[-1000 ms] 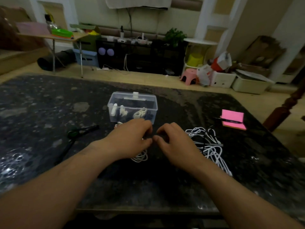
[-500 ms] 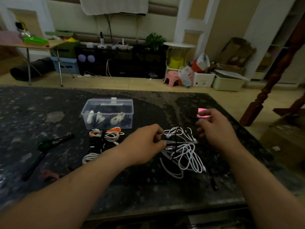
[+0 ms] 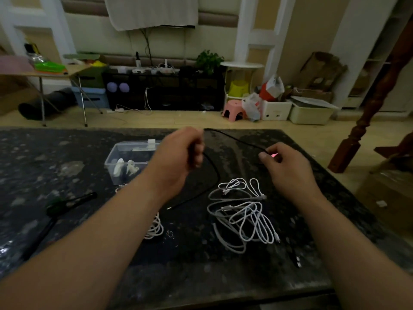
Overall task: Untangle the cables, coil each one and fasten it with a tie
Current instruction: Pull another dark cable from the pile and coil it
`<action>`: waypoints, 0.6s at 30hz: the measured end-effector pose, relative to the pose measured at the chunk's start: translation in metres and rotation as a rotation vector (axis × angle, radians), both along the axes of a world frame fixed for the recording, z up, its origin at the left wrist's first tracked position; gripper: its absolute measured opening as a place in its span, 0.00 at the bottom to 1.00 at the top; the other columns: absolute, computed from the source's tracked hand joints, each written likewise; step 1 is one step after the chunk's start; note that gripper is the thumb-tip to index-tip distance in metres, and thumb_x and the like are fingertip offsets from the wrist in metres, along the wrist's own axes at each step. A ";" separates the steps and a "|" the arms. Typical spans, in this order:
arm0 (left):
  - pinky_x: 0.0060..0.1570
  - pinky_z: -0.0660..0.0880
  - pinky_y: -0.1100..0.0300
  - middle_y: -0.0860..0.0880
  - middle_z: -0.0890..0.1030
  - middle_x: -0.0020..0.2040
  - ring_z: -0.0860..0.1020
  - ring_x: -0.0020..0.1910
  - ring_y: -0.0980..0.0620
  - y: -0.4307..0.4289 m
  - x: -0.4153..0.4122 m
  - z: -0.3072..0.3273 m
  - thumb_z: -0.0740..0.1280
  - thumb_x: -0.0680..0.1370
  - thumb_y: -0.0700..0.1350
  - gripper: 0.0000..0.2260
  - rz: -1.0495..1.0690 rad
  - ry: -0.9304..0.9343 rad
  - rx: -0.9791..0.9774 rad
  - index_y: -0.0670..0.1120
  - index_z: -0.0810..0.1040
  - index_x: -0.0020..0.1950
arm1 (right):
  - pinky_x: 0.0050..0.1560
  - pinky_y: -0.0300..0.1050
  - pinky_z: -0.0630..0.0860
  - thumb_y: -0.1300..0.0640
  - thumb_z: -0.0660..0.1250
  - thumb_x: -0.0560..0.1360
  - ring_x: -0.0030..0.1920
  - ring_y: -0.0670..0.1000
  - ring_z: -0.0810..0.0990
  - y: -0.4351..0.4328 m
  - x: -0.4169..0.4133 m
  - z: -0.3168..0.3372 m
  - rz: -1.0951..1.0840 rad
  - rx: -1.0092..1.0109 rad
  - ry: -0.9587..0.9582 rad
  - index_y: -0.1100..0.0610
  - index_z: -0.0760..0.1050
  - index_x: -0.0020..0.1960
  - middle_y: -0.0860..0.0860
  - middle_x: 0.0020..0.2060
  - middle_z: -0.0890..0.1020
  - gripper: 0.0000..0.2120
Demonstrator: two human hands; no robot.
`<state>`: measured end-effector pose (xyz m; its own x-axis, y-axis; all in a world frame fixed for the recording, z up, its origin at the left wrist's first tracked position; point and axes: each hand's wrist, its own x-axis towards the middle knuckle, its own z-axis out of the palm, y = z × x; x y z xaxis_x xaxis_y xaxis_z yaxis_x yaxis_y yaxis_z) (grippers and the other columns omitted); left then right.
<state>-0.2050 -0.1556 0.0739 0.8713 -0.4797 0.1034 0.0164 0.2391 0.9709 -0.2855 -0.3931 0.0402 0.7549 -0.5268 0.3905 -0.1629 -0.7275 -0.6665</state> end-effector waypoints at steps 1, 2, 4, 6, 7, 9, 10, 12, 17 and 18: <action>0.38 0.66 0.57 0.51 0.72 0.35 0.68 0.32 0.53 0.008 0.005 0.000 0.62 0.85 0.46 0.10 0.009 0.062 -0.042 0.49 0.73 0.44 | 0.39 0.41 0.68 0.47 0.71 0.81 0.42 0.45 0.78 -0.001 0.001 0.002 -0.005 0.002 0.004 0.48 0.80 0.51 0.45 0.41 0.80 0.05; 0.38 0.65 0.57 0.50 0.72 0.36 0.67 0.32 0.53 0.015 0.008 -0.003 0.61 0.85 0.46 0.10 0.016 0.118 -0.066 0.49 0.73 0.44 | 0.39 0.41 0.67 0.46 0.71 0.81 0.43 0.46 0.77 0.000 0.004 0.002 -0.007 -0.017 0.011 0.48 0.80 0.51 0.47 0.43 0.80 0.06; 0.38 0.63 0.57 0.49 0.74 0.37 0.66 0.32 0.53 0.024 0.011 -0.011 0.61 0.85 0.45 0.10 0.033 0.211 -0.114 0.48 0.74 0.45 | 0.41 0.39 0.66 0.45 0.71 0.81 0.44 0.47 0.75 0.007 0.005 0.005 -0.005 -0.083 0.010 0.48 0.81 0.51 0.49 0.46 0.77 0.07; 0.38 0.63 0.58 0.48 0.76 0.39 0.67 0.32 0.53 0.029 0.013 -0.017 0.60 0.86 0.45 0.10 0.048 0.265 -0.152 0.46 0.76 0.47 | 0.41 0.35 0.66 0.46 0.71 0.81 0.43 0.43 0.73 0.017 0.004 0.007 0.034 -0.119 -0.018 0.50 0.82 0.48 0.47 0.44 0.75 0.07; 0.38 0.65 0.59 0.48 0.77 0.40 0.68 0.33 0.53 0.030 0.013 -0.018 0.60 0.86 0.46 0.10 0.043 0.279 -0.162 0.45 0.77 0.49 | 0.42 0.37 0.69 0.47 0.71 0.81 0.41 0.42 0.74 0.022 0.004 0.006 0.079 -0.102 -0.016 0.50 0.81 0.45 0.45 0.42 0.76 0.09; 0.39 0.69 0.60 0.47 0.80 0.41 0.71 0.34 0.54 0.031 0.011 -0.019 0.60 0.87 0.46 0.10 0.019 0.294 -0.175 0.44 0.78 0.51 | 0.41 0.44 0.73 0.47 0.71 0.81 0.39 0.45 0.78 0.033 0.004 0.003 0.195 0.009 0.027 0.51 0.79 0.43 0.47 0.38 0.80 0.11; 0.40 0.71 0.60 0.47 0.81 0.42 0.73 0.35 0.54 0.030 0.009 -0.019 0.60 0.87 0.46 0.10 -0.002 0.297 -0.177 0.44 0.78 0.52 | 0.41 0.46 0.75 0.47 0.70 0.82 0.39 0.47 0.81 0.039 0.005 0.003 0.255 0.090 0.052 0.50 0.79 0.44 0.49 0.37 0.82 0.10; 0.45 0.74 0.58 0.46 0.82 0.44 0.77 0.38 0.53 0.027 0.004 -0.019 0.60 0.87 0.46 0.10 -0.051 0.293 -0.181 0.44 0.78 0.52 | 0.42 0.49 0.80 0.48 0.67 0.84 0.38 0.48 0.83 0.055 0.008 0.005 0.370 0.220 0.066 0.50 0.80 0.47 0.50 0.37 0.85 0.09; 0.54 0.78 0.53 0.43 0.84 0.49 0.82 0.45 0.49 0.022 -0.001 -0.020 0.60 0.87 0.44 0.08 -0.099 0.259 -0.240 0.44 0.77 0.53 | 0.33 0.41 0.73 0.44 0.66 0.84 0.31 0.43 0.77 0.081 0.018 0.008 0.571 0.416 0.099 0.46 0.82 0.55 0.47 0.34 0.82 0.09; 0.56 0.78 0.53 0.43 0.84 0.50 0.82 0.46 0.49 0.024 0.000 -0.020 0.60 0.87 0.44 0.08 -0.099 0.250 -0.255 0.44 0.76 0.53 | 0.32 0.39 0.72 0.44 0.67 0.83 0.31 0.42 0.77 0.083 0.018 0.008 0.607 0.454 0.135 0.45 0.82 0.57 0.45 0.32 0.81 0.08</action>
